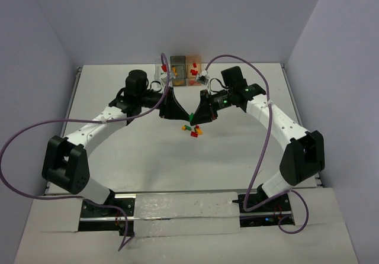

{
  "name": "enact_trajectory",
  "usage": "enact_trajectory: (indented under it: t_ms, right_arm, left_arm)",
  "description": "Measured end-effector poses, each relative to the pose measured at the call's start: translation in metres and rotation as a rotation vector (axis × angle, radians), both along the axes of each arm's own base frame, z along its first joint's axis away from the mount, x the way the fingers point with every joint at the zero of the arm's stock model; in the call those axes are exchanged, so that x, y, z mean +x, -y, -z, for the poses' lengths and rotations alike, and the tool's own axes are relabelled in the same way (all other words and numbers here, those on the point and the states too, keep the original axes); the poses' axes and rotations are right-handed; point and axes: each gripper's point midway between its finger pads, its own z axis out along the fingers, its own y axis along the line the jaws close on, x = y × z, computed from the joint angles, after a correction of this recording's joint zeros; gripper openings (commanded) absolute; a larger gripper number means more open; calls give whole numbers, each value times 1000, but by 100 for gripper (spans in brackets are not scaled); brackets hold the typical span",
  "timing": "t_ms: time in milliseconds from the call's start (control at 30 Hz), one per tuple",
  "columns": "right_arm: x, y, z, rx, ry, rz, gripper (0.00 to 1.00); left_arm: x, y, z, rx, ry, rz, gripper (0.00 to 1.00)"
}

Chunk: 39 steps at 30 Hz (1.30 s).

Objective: Sort the legos into containers by color

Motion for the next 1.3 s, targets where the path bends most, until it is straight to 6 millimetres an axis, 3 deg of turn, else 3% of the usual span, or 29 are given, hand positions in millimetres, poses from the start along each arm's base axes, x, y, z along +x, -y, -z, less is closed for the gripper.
enact_trajectory:
  t_ms: [200, 467, 533, 733, 900, 1133, 1300]
  right_arm:
    - [4, 0, -1, 1, 28, 9, 0]
    - [14, 12, -3, 2, 29, 52, 0]
    - [20, 16, -2, -10, 29, 79, 0]
    - [44, 21, 13, -93, 18, 197, 0]
    - [72, 25, 15, -148, 40, 308, 0]
    - [113, 32, 6, -180, 89, 446, 0]
    - [132, 35, 7, -204, 103, 507, 0]
  left_arm:
    - [10, -9, -2, -6, -19, -28, 0]
    - [85, -65, 2, 23, 3, -252, 0]
    - [111, -74, 6, 59, 29, -338, 0]
    - [215, -103, 20, 228, 187, -683, 0]
    - [290, -122, 57, 358, 222, -871, 0]
    - [361, -130, 103, 438, 242, -979, 0]
    - [391, -129, 132, 461, 240, -1007, 6]
